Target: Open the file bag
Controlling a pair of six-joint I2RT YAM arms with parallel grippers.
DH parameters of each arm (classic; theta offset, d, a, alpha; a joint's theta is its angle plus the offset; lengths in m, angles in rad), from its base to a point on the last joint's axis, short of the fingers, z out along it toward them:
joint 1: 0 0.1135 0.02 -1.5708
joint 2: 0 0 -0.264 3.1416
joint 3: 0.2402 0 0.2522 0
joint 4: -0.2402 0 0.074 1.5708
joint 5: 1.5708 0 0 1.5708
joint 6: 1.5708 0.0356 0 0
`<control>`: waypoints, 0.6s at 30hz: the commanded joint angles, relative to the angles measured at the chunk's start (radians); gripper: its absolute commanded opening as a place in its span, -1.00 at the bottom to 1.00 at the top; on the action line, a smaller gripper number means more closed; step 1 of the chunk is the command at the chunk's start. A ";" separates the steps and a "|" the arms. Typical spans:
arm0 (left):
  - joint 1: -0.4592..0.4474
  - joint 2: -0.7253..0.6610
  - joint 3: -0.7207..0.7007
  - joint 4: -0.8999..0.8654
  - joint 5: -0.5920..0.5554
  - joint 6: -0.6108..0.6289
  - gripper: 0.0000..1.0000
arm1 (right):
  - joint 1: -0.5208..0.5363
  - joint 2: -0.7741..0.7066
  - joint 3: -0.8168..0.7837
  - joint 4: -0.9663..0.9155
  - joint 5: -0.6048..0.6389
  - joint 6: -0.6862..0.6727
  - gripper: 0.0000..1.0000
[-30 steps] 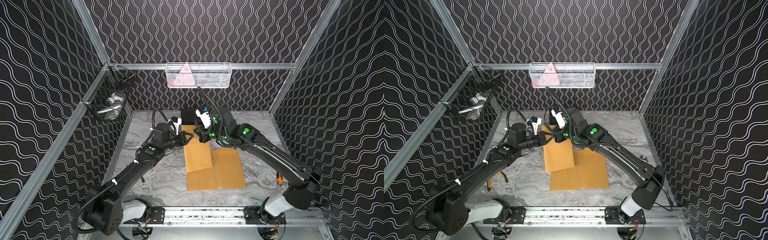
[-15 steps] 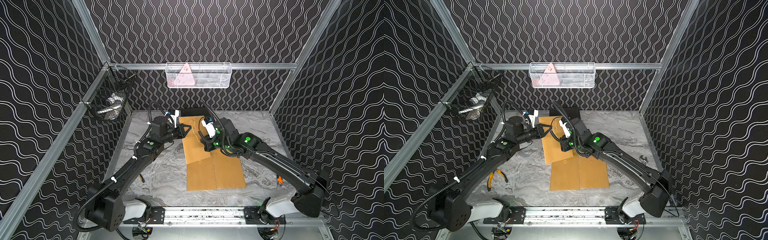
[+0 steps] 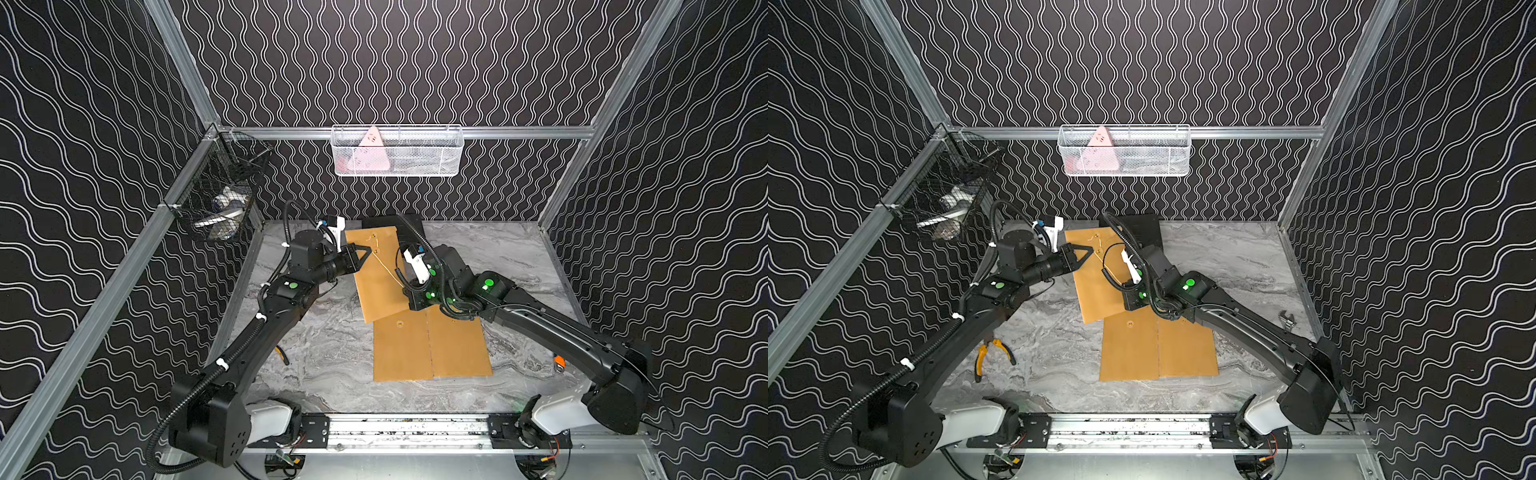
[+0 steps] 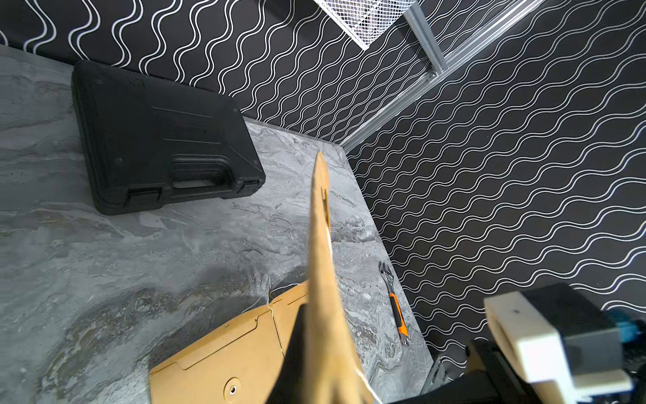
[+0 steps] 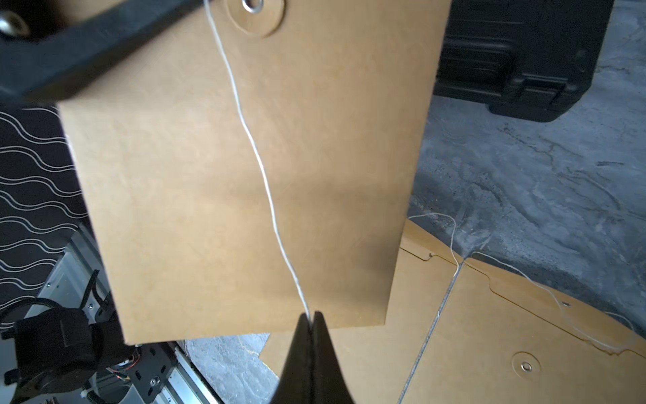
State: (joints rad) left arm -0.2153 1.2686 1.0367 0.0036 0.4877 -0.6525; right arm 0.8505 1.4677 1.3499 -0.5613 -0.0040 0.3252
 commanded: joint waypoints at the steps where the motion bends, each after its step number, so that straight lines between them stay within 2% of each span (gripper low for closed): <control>1: 0.009 -0.010 0.014 0.018 0.020 0.010 -1.00 | 0.001 -0.007 -0.013 0.024 0.013 0.015 -1.00; 18: 0.031 -0.028 0.014 0.012 0.037 0.009 -1.00 | -0.052 -0.053 -0.080 0.017 0.026 0.029 -1.00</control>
State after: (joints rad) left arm -0.1890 1.2556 1.0412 -0.0002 0.5110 -0.6529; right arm 0.8074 1.4239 1.2724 -0.5556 0.0048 0.3496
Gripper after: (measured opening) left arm 0.038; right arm 0.048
